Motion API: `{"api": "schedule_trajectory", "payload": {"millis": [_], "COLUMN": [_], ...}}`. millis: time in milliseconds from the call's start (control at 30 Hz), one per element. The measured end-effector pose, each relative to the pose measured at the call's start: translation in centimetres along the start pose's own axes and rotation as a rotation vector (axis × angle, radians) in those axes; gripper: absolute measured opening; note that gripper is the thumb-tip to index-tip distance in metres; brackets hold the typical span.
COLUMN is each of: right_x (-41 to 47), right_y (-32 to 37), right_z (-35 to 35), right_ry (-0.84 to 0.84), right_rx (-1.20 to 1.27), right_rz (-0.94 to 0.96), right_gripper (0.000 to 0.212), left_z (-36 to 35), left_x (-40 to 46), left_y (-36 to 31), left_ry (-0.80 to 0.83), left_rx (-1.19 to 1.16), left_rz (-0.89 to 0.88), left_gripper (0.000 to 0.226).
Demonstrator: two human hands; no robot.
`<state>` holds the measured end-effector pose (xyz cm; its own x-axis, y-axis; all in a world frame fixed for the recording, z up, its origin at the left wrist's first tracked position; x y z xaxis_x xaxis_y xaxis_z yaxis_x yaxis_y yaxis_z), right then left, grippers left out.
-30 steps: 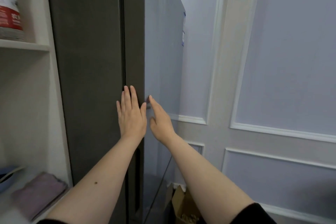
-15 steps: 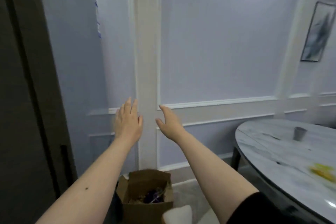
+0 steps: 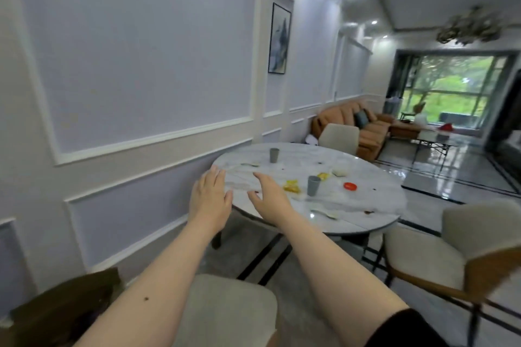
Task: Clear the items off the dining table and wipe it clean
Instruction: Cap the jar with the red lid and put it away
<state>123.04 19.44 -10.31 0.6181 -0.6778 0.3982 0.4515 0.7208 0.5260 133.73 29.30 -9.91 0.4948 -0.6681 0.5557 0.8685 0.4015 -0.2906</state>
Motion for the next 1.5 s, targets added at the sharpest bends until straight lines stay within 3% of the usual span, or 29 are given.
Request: {"api": "schedule_trajectory", "payload": {"millis": [333,700,1000,1500], "right_x": [-2.8,1.9,7.9,28.2], "right_y": [-16.9,-34.7,-43.3,-55.0], "right_z": [11.5,18.3,16.4,6.9], "right_ry": [-0.122,-0.082,0.000,0.109], "right_rx": [-0.089,-0.166,-0.132,-0.112], "right_rz": [-0.248,-0.298,-0.308,-0.346], "right_gripper": [0.055,0.053,0.052,0.050], "left_z": [-9.9,-22.6,-31.4,-49.3], "left_x": [2.8,7.9,13.4,30.4], "left_y": [-18.3,-31.9,-32.6,-28.0], "left_ry": [0.066,0.119,0.200,0.324], "left_rx": [-0.132,-0.192,-0.162,-0.170], "left_rz": [-0.206,-0.181,-0.067,-0.008], "left_gripper": [0.054,0.050,0.046,0.041]}}
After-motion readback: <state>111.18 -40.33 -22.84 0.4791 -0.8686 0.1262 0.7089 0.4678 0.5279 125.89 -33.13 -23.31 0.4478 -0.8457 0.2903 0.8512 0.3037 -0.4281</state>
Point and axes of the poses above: each hand's wrist, its own x-axis towards the middle knuckle, its own z-axis out of the back of the hand, y = z × x, the point moved 4 cm from there along x, towards the middle knuckle, and after that the axes turned 5 degrees about -y, right-handed, at the moved point
